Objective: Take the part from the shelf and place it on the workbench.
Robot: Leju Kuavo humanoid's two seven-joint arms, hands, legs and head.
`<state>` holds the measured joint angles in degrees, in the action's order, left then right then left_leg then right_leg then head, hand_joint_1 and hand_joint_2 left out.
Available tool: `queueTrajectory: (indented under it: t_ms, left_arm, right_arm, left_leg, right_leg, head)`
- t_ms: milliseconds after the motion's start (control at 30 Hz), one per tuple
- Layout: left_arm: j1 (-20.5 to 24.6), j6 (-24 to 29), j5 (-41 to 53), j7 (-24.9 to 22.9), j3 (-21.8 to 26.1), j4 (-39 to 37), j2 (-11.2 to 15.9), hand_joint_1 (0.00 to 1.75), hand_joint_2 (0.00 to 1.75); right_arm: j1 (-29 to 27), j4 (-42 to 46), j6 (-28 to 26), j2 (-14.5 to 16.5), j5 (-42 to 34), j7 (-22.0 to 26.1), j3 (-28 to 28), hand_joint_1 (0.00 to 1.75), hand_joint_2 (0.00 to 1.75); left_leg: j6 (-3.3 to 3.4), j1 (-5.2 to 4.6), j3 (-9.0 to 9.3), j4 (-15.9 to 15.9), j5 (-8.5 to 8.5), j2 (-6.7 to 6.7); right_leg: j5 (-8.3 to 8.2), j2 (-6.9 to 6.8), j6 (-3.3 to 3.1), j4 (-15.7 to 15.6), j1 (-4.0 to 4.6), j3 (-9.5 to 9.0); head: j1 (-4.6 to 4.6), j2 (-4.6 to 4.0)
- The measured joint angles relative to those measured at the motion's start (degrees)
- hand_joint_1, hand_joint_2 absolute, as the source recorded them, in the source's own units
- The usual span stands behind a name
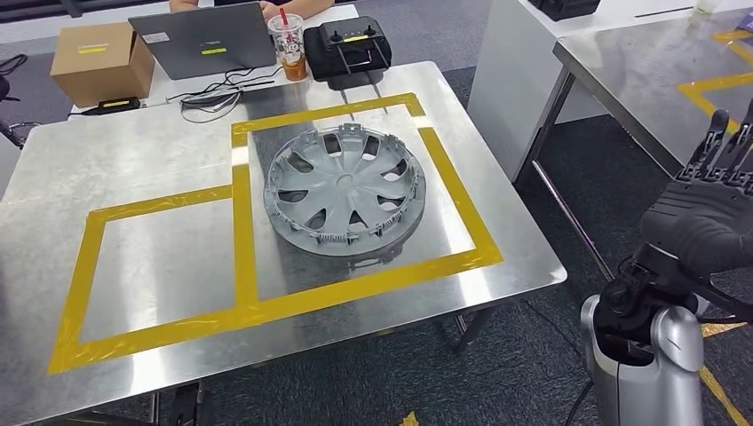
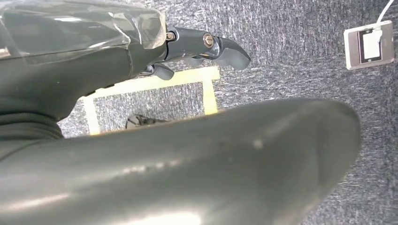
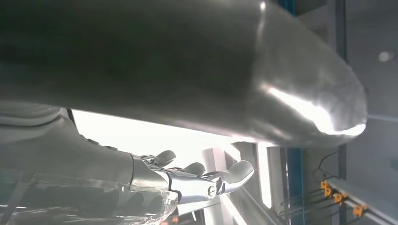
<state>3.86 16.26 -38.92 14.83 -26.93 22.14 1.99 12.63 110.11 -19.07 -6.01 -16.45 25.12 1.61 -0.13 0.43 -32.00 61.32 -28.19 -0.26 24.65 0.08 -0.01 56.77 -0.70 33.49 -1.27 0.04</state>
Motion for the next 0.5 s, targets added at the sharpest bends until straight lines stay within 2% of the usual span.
queueTrajectory:
  t_ms: [33, 67, 133, 167, 200, 233, 300, 333, 367, 433, 467, 500]
  left_arm:
    - [0.0, 0.0, 0.3, 0.0, 0.3, 0.1, 0.0, 0.00, 0.00]
    - [-0.1, 0.0, 0.6, 0.0, 0.7, 0.3, 0.1, 0.00, 0.00]
    - [-0.2, 0.1, 1.3, -0.1, 1.4, 0.4, 0.0, 0.00, 0.00]
    - [-0.2, 0.1, 1.5, -0.1, 1.7, 0.5, 0.0, 0.00, 0.00]
    - [-0.2, 0.1, 1.6, -0.1, 1.9, 0.6, 0.0, 0.00, 0.00]
    - [-0.2, 0.1, 1.7, -0.1, 2.1, 0.8, -0.1, 0.00, 0.00]
    - [-0.3, 0.1, 1.9, -0.1, 2.6, 0.9, -0.2, 0.00, 0.00]
    - [-0.3, 0.1, 2.0, -0.1, 2.7, 1.0, -0.2, 0.00, 0.00]
    - [-0.4, 0.1, 2.0, -0.1, 2.8, 1.0, -0.2, 0.00, 0.00]
    - [-0.4, 0.1, 2.1, -0.1, 2.8, 1.0, -0.2, 0.00, 0.00]
    - [-0.5, 0.1, 2.3, -0.2, 3.0, 1.0, -0.3, 0.00, 0.00]
    - [-0.6, 0.1, 2.5, -0.2, 3.4, 1.2, -0.3, 0.00, 0.00]
  right_arm:
    - [0.1, 0.2, 0.2, 0.1, 0.1, -0.1, 0.0, 0.00, 0.00]
    - [0.2, 0.4, 0.3, 0.3, 0.2, -0.2, 0.0, 0.00, 0.00]
    - [0.2, 0.7, 0.6, 0.5, 0.4, -0.4, 0.0, 0.00, 0.00]
    - [0.2, 0.9, 0.7, 0.6, 0.4, -0.4, 0.0, 0.00, 0.00]
    - [0.2, 1.0, 0.7, 0.6, 0.4, -0.5, 0.0, 0.00, 0.00]
    - [0.3, 1.0, 0.7, 0.6, 0.5, -0.5, 0.0, 0.00, 0.00]
    - [0.3, 1.1, 0.8, 0.6, 0.5, -0.5, 0.0, 0.00, 0.00]
    - [0.3, 1.1, 0.8, 0.7, 0.4, -0.6, 0.0, 0.00, 0.00]
    - [0.3, 1.1, 0.8, 0.7, 0.4, -0.6, 0.0, 0.00, 0.00]
    - [0.3, 1.1, 0.8, 0.7, 0.4, -0.6, 0.0, 0.00, 0.00]
    - [0.2, 1.1, 0.8, 0.7, 0.4, -0.6, 0.0, 0.00, 0.00]
    - [0.3, 1.3, 0.9, 0.8, 0.4, -0.6, 0.0, 0.00, 0.00]
  left_leg:
    - [0.40, -0.22, 1.79, -2.8, 0.18, -0.04]
    - [0.71, -0.46, 2.59, -4.2, 0.09, -0.08]
    - [1.35, -0.65, 2.47, -4.8, 0.81, -0.02]
    - [1.72, -0.58, 2.32, -5.2, 1.36, 0.08]
    - [2.17, -0.46, 1.99, -5.6, 2.06, 0.20]
    - [2.53, -0.32, 1.50, -5.9, 2.77, 0.32]
    - [2.91, -0.38, 0.18, -6.0, 3.82, 0.44]
    - [2.95, -0.39, -0.24, -6.0, 4.11, 0.45]
    - [2.96, -0.40, -0.45, -6.0, 4.26, 0.46]
    - [2.95, -0.40, -0.53, -6.0, 4.31, 0.46]
    - [2.84, -0.36, -1.33, -5.9, 4.85, 0.48]
    - [2.48, -0.36, -2.68, -5.4, 5.62, 0.48]
  right_leg:
    - [-0.31, -0.06, 0.30, 0.0, 0.01, 0.13]
    - [-0.61, -0.12, 0.65, 0.0, -0.05, 0.22]
    - [-1.13, -0.18, 1.40, -0.1, -0.16, 0.44]
    - [-0.89, -0.17, 1.56, 0.2, -0.19, 0.76]
    - [0.17, -0.15, 1.49, 1.3, -0.18, 1.41]
    - [2.00, -0.14, 1.25, 3.6, -0.20, 2.44]
    - [6.38, -0.11, 0.75, 10.1, -0.28, 4.83]
    - [7.63, -0.11, 0.66, 12.3, -0.32, 5.56]
    - [8.20, -0.11, 0.65, 13.5, -0.33, 5.92]
    - [8.34, -0.11, 0.66, 13.8, -0.33, 6.01]
    - [7.75, -0.12, 1.30, 13.8, -0.45, 5.10]
    - [7.21, -0.11, 1.96, 10.2, -0.56, 1.85]
  head:
    - [0.00, 0.00]
    - [-0.05, 0.00]
    - [-0.15, 0.00]
    - [-0.17, 0.00]
    - [-0.05, 0.00]
    - [0.06, 0.00]
    - [0.25, 0.00]
    - [0.25, 0.00]
    - [0.24, 0.00]
    - [0.23, 0.00]
    - [0.24, 0.00]
    - [0.28, 0.00]
